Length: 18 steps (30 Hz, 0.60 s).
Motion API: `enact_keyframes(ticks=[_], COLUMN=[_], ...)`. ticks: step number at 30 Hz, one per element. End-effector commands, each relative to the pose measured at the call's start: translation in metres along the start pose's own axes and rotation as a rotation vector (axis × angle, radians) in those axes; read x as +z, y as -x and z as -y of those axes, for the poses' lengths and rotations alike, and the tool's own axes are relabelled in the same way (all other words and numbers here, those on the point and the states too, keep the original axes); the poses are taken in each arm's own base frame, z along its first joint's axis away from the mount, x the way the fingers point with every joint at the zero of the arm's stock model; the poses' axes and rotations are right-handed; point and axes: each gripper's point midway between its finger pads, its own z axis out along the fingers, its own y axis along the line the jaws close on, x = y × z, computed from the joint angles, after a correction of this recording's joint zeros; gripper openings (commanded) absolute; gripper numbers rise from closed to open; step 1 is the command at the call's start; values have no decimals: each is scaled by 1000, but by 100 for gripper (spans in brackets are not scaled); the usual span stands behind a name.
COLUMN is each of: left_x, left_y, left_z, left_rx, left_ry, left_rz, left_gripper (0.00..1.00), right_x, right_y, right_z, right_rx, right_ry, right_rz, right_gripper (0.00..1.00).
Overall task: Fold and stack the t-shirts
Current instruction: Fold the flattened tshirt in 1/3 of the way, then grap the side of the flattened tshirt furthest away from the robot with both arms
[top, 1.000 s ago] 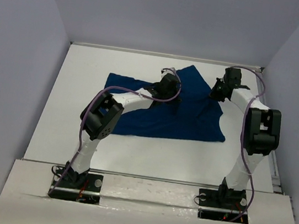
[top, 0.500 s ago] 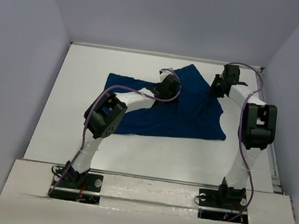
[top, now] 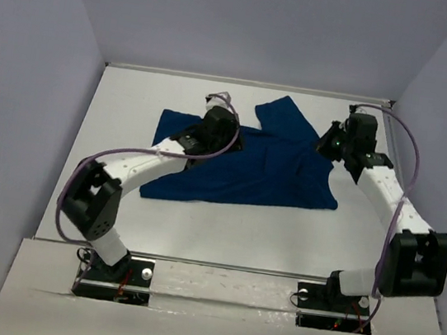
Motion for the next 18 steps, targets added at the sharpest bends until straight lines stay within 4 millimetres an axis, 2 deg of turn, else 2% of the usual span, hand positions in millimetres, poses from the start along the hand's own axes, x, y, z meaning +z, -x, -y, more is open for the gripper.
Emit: enact_keyframes(ticks=[1, 2, 4, 5, 7, 9, 13, 14, 18], left_x=[-48, -53, -65, -67, -71, -69, -60, -60, -56], left_y=[-30, -40, -54, -74, -85, -100, -111, -119, -128], left_z=[-36, -42, -54, -71, -86, -100, -133, -144, -163], left_rx=[-16, -28, -47, -57, -70, -74, -117, -126, -174], left_ry=[-9, -9, -4, 31, 53, 75, 142, 167, 197], left_rz=[-55, -75, -93, -130, -145, -178, -217, -238, -264], left_gripper=[40, 38, 35, 34, 34, 34, 34, 34, 34], right_x=[-5, -8, -10, -11, -10, -5, 6, 8, 15], right_y=[-114, -134, -156, -171, -187, -192, -198, -200, -212], right_z=[-13, -20, -21, -16, -19, -14, 0, 4, 13], right_rx=[-5, -18, -16, -17, -21, -28, -37, -25, 1], right_ry=[45, 57, 58, 49, 48, 16, -60, -80, -103], right_rz=[-234, -276, -316, -343, -377, -390, -383, -383, -393], right_gripper=[0, 0, 0, 0, 0, 0, 0, 0, 0])
